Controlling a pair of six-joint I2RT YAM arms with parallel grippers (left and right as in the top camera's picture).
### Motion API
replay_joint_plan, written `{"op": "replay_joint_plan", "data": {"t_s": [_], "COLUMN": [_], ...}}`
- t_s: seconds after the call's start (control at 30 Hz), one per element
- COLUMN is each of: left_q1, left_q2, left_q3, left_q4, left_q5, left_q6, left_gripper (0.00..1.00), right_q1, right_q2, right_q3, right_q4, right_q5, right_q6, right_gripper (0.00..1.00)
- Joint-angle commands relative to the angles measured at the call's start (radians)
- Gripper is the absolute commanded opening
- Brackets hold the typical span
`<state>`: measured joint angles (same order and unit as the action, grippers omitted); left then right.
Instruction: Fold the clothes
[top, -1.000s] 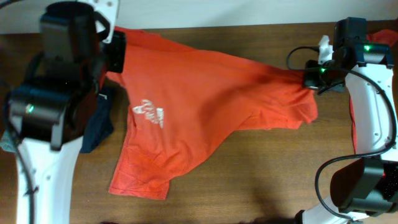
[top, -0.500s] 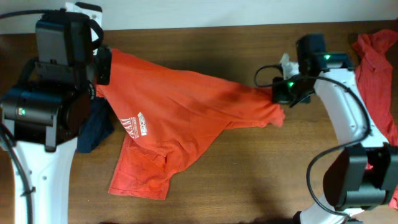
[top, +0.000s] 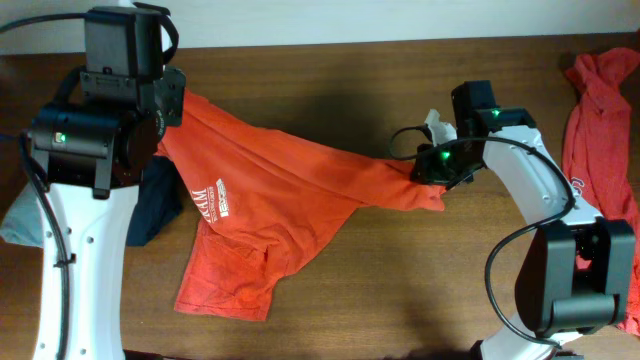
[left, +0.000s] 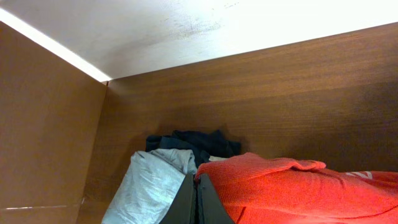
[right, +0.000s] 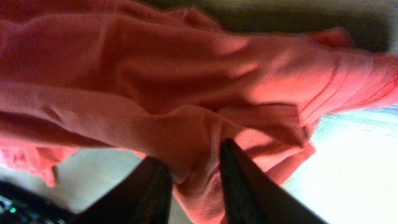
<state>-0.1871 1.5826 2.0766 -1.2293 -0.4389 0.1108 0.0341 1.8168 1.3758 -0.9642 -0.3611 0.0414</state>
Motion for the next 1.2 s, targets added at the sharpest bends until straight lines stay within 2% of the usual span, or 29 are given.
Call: {"op": "replay_joint_plan", "data": {"t_s": [0.0,0.13,0.2,0.5,0.6,0.73,0.8,0.97,1.17], "left_q1": [0.008,0.007,0.007,0.007,0.007,0.007,0.007,0.007,0.007], "left_q2": [-0.002,-0.002,-0.002,-0.002,-0.002,-0.002,-0.002,-0.002,-0.002], "left_q3": [0.002,0.002,0.002,0.002,0.002,0.002,0.002,0.002,0.002], "left_q4": [0.01,0.01,0.01,0.028,0.04,0.042,0.042,0.043,0.042], "left_q5": [-0.029,-0.029,-0.029,-0.029,-0.029,-0.029,-0.029,-0.029,-0.022], "left_q6": [-0.013,-0.013,-0.013,-0.013,-0.013,-0.013,-0.013,-0.013,-0.012], "left_gripper": [0.0,0.0,0.0,0.0,0.0,0.0,0.0,0.0,0.0], "right_q1": [-0.036,-0.086,-0.106,-0.173,-0.154,-0.095,-0.065,0.001,0.072], "right_q2": [0.005,0.005,0.005,0.005,0.008,0.008,0.01,0.01,0.003], "right_q3": [-0.003,-0.003,-0.003,-0.003,-0.003,-0.025,-0.055,-0.145,-0.185], "right_q4": [0.035,0.072,0.08,0.086,0.073,0.065,0.085,0.145,0.138], "right_q5": [-0.002,-0.002,-0.003,-0.13,-0.145,-0.126,-0.063,-0.031,-0.031], "right_q6": [-0.007,-0.012,-0.055,-0.089,-0.086,-0.056,0.002,0.023,-0.021], "right_gripper": [0.3,0.41,0.54,0.59,0.52,0.27,0.2,0.18,0.04]}}
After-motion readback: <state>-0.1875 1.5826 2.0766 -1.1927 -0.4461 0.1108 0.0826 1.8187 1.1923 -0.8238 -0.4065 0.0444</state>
